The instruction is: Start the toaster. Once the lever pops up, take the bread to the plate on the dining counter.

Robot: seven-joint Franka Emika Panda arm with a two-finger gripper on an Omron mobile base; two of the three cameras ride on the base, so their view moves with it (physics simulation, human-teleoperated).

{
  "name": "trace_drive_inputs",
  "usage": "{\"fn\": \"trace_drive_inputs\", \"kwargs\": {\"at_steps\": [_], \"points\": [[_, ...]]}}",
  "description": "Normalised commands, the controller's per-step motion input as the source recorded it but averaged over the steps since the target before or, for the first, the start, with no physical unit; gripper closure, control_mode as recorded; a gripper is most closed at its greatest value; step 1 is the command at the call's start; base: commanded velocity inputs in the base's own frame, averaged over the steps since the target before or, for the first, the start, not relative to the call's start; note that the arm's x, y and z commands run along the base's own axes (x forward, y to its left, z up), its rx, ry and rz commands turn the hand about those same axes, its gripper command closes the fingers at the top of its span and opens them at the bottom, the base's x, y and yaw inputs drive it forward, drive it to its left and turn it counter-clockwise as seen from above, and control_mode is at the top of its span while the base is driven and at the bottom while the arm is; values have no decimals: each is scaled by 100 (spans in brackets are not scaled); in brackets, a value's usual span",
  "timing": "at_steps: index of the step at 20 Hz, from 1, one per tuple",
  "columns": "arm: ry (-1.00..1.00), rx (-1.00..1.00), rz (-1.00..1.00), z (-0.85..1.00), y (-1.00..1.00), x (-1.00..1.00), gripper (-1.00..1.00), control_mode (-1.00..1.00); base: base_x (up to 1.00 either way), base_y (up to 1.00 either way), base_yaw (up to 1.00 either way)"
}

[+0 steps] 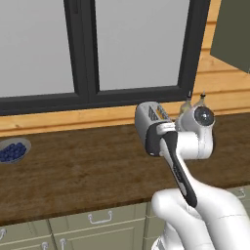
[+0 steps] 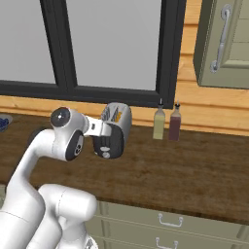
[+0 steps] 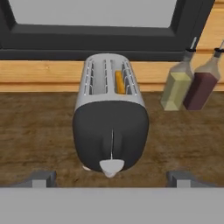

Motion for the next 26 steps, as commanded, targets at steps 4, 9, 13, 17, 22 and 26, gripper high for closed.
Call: {"fn": "trace_drive_inputs", "kwargs": {"at_steps": [4, 9, 13, 17, 22, 26], "points": [[1, 1, -2, 96, -28, -4, -100, -100, 0, 0, 0], [0, 0, 0, 55, -17, 0, -100, -100, 0, 0, 0], [-1, 0, 0, 22, -4, 0, -100, -100, 0, 0, 0], [0, 0, 0, 0, 0, 0, -100, -100, 0, 0, 0], [0, 0, 0, 0, 0, 0, -100, -100, 0, 0, 0], [0, 0, 0, 0, 0, 0, -100, -100, 0, 0, 0]]}}
